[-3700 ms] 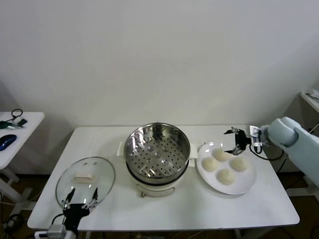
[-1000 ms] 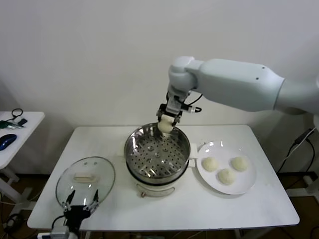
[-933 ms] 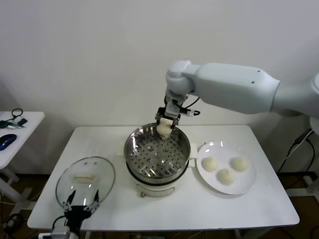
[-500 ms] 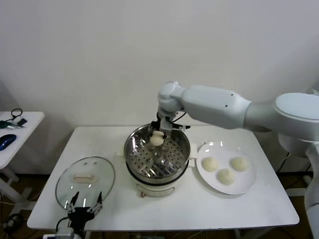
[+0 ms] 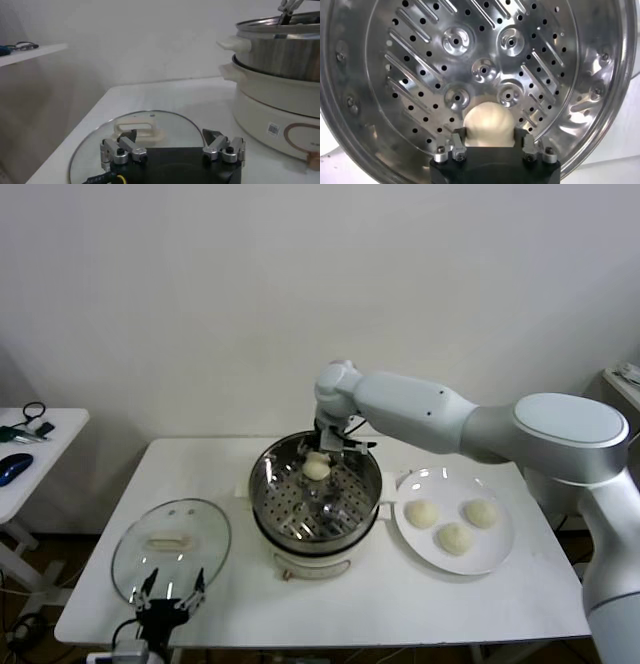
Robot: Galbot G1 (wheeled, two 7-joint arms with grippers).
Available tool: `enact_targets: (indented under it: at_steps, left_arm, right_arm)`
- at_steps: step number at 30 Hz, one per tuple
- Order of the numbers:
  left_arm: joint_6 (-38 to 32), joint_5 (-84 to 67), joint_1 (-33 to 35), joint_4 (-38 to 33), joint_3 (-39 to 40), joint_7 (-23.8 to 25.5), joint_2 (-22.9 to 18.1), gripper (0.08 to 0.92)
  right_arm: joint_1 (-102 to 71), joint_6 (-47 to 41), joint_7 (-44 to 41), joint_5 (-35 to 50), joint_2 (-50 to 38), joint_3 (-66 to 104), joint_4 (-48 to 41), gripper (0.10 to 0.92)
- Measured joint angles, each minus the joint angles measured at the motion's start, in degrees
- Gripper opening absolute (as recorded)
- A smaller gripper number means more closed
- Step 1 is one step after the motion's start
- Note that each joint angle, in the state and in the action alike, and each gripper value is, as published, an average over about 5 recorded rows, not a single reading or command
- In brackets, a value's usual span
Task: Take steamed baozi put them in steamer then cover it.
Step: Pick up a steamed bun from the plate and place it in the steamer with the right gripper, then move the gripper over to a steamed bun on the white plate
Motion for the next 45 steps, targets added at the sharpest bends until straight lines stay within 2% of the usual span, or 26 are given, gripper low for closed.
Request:
enact_targets:
  at_steps: [3,7,14,22,32,45]
  left_arm:
    - [0.23,0.01,0.04,-0.27,0.02,0.0,0.01,0.823]
    - [0.44,0.05,-0.04,-0.45,0.27,0.0,0.03,0.823]
    - [0.61,0.05,-0.65,-0.66,0.9,-0.01,0.02,0.823]
    - [0.6,-0.07,-0.5,-1.58,1.16,0.04,-0.15,0.823]
    - [0.8,-0.41,-0.14,-2.64,0.13,0.05,-0.56,0.823]
    - [0.72,-0.24,0.54,-2.43,-0.46,-0.17,-0.95,0.823]
  right_arm:
    - [2.59,-0.93,-1.44,3.94,-0.99,-0.94,1.35,0.816]
    - [8.51,-4.66,-4.68,13.49,-3.75,-4.05,4.33,0.822]
    - [18.69,-15.82,-9.04,32.34,-12.74,-12.65,8.41,0.823]
    - [21.03,-29.5,-8.08,43.77,-24.79,-19.89,13.69,0.823]
    - [9.92,-42.81,-2.48,46.11,-32.05,-15.61,16.18,0.823]
    - [-5.96,-50.67,1.5,40.26,-30.45,-6.3,11.53,0.823]
